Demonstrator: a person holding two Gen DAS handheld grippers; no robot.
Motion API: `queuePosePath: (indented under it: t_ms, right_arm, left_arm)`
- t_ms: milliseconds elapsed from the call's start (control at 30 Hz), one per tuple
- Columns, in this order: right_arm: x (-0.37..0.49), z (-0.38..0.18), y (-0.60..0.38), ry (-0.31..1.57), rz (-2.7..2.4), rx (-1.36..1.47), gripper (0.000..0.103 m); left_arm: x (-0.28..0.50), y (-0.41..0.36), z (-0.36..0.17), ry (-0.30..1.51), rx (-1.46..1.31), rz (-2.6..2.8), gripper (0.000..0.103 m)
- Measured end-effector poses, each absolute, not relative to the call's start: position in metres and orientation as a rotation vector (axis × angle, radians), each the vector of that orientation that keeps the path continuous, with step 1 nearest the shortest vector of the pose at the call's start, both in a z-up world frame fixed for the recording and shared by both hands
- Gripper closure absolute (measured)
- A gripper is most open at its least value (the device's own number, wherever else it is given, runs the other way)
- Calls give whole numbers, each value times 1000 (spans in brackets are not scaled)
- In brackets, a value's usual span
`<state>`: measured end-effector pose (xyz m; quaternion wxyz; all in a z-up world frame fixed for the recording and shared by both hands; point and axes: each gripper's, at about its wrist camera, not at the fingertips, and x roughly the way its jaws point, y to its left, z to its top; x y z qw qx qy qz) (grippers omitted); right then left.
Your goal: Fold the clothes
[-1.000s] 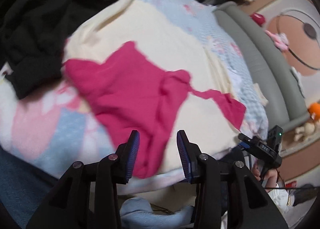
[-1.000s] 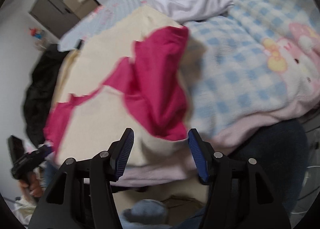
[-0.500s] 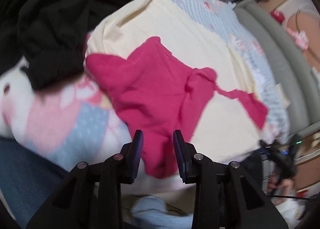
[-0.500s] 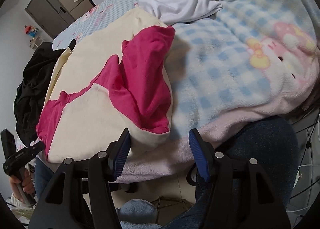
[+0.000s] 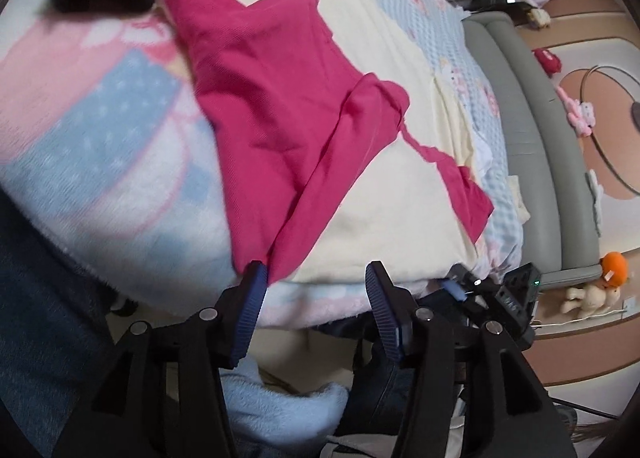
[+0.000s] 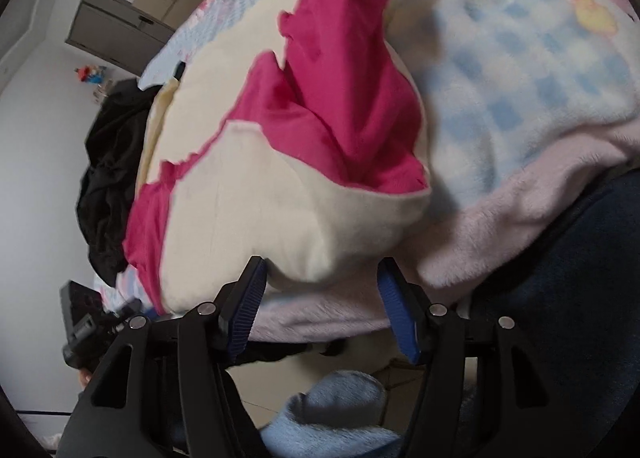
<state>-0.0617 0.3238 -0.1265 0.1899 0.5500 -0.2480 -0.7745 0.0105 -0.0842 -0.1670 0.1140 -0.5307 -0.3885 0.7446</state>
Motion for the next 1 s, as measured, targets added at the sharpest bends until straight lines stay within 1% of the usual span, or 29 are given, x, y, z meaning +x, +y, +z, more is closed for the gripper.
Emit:
queuePosePath:
  t_ms: [133, 233, 267, 300, 333, 400, 467, 533, 600, 667, 700, 767, 800, 833, 867, 900, 933, 1000]
  right_arm:
    - [-62, -122, 330, -665, -2282, 1516, 43]
    - [-68, -128, 337, -739, -2269, 1526, 43]
    - [-70, -131, 339, -765, -2249, 1530, 46]
    - [-71, -133, 337, -784, -2222, 1523, 55]
    - [-72, -131, 334, -785, -2203, 1500, 60]
    - [-71, -125, 329, -773, -2194, 1448, 62]
    - [-70, -122, 326, -768, -2223, 1415, 62]
    - [-73, -126, 325, -793, -2239, 1411, 62]
    - [-80, -140, 328, -857, -2236, 1447, 59]
    - [-86, -147, 329, -914, -2222, 1454, 56]
    - [-88, -148, 329, -935, -2223, 1448, 53]
    - [-88, -143, 325, -944, -2228, 1423, 52]
    - [-86, -138, 324, -924, -2238, 1390, 54]
    - [-84, -132, 324, -899, -2249, 1352, 59]
    - [-82, -126, 323, -875, -2260, 1314, 69]
    - [-81, -123, 323, -851, -2276, 1295, 72]
    - [-80, -121, 322, -834, -2288, 1279, 74]
    - [-83, -128, 320, -831, -2271, 1320, 73]
  left_arm:
    - [13, -81, -179, -1173, -1583, 2160, 49]
    - [14, -79, -188, -1201, -1601, 2140, 51]
    - [13, -80, -190, -1224, -1587, 2144, 51]
    - [11, -83, -189, -1257, -1547, 2163, 52]
    - [11, -86, -186, -1290, -1498, 2186, 56]
    - [13, -92, -177, -1308, -1400, 2282, 63]
    - [16, -94, -177, -1322, -1356, 2315, 64]
    - [17, -93, -181, -1335, -1344, 2312, 63]
    - [16, -88, -193, -1337, -1365, 2286, 60]
    - [17, -89, -196, -1360, -1345, 2265, 56]
    - [18, -91, -195, -1382, -1322, 2240, 50]
    - [22, -93, -189, -1392, -1264, 2219, 49]
    - [23, -93, -186, -1379, -1250, 2227, 49]
    - [24, -92, -185, -1358, -1247, 2243, 49]
    - [25, -91, -183, -1336, -1243, 2258, 49]
    - [26, -90, -182, -1315, -1240, 2274, 49]
    - [25, -89, -183, -1301, -1252, 2281, 49]
    - [21, -87, -189, -1285, -1308, 2281, 49]
